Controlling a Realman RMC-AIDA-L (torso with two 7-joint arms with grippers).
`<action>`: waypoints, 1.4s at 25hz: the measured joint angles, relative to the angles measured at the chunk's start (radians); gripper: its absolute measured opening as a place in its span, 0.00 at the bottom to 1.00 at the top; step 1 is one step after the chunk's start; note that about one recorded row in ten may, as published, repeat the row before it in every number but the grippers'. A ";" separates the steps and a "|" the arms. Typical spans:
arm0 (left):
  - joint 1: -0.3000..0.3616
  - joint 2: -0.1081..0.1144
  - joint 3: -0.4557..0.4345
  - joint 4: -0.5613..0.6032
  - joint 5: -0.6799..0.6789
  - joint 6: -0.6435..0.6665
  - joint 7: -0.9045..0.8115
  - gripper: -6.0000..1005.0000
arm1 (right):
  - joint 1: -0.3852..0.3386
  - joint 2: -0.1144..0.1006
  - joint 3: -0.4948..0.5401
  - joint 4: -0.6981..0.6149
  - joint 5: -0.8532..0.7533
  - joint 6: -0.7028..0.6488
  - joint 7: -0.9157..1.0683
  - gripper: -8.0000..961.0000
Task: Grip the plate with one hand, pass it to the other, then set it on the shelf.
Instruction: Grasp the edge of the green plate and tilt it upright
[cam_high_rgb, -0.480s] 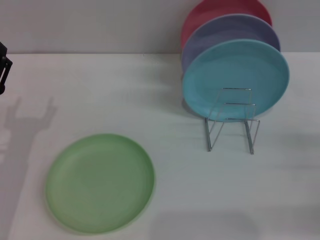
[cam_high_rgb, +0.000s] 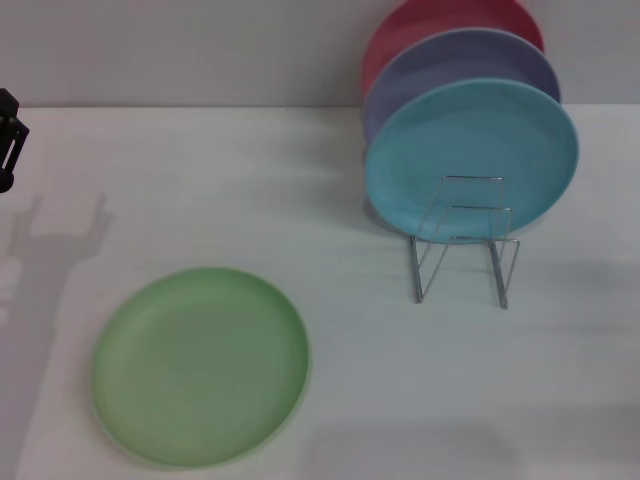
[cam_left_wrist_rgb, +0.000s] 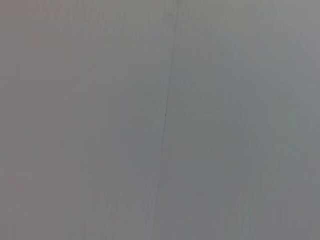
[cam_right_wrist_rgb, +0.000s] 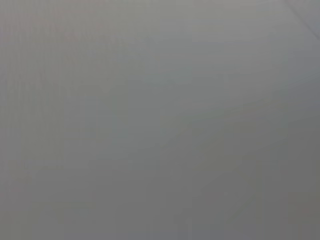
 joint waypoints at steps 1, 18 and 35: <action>0.000 0.000 0.000 0.000 0.000 -0.001 0.000 0.85 | 0.001 0.000 0.000 0.000 0.000 0.002 0.000 0.70; -0.103 0.102 -0.019 -0.139 0.001 -0.384 -0.051 0.85 | 0.011 -0.003 0.000 -0.003 0.002 0.025 -0.001 0.69; 0.166 0.126 -0.657 -1.006 0.642 -1.377 -0.025 0.84 | 0.014 -0.002 0.000 -0.002 -0.001 0.025 -0.002 0.70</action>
